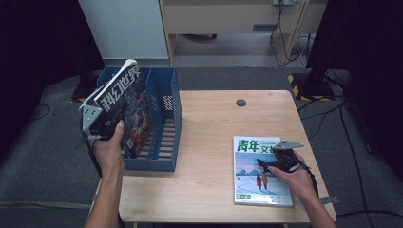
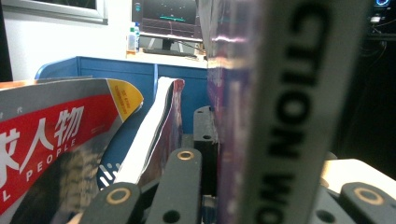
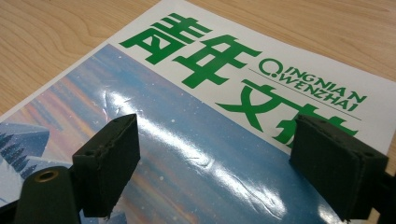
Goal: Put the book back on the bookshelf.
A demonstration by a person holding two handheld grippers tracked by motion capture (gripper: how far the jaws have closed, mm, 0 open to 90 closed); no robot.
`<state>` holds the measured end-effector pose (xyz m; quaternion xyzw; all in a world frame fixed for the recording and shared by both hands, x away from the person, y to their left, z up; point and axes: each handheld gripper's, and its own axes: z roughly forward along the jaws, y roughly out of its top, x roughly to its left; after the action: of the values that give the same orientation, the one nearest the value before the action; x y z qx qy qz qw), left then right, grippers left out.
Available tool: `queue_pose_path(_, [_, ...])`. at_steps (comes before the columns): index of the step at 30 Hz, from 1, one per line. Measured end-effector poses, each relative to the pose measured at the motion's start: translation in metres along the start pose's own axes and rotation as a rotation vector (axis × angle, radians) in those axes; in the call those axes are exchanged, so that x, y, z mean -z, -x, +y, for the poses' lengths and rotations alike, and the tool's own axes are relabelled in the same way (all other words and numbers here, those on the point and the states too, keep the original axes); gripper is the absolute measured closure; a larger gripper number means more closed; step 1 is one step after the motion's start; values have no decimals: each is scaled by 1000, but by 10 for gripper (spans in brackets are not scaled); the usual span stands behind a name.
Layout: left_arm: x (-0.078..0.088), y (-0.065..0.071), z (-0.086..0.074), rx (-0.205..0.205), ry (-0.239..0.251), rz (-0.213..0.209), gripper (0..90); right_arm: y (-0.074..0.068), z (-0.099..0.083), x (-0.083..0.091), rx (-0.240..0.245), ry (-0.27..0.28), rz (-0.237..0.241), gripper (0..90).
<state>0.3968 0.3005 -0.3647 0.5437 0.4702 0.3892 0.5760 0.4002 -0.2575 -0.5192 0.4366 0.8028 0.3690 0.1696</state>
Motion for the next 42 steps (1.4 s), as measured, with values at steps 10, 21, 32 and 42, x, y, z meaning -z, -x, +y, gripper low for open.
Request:
queue_pose_path(10, [-7,0,-8,18,12,1,823,1,0,1,-6,0,0,158])
queue_pose_path(21, [-8,0,-17,26,28,-14,823,1,0,1,-13,-1,1,158])
queue_pose_path(32, [-7,-1,-29,10,8,-15,824,2,-1,1,-8,3,-3,158])
queue_pose_path(42, [-12,3,-41,-4,0,-19,824,1,-1,1,-11,0,-2,159])
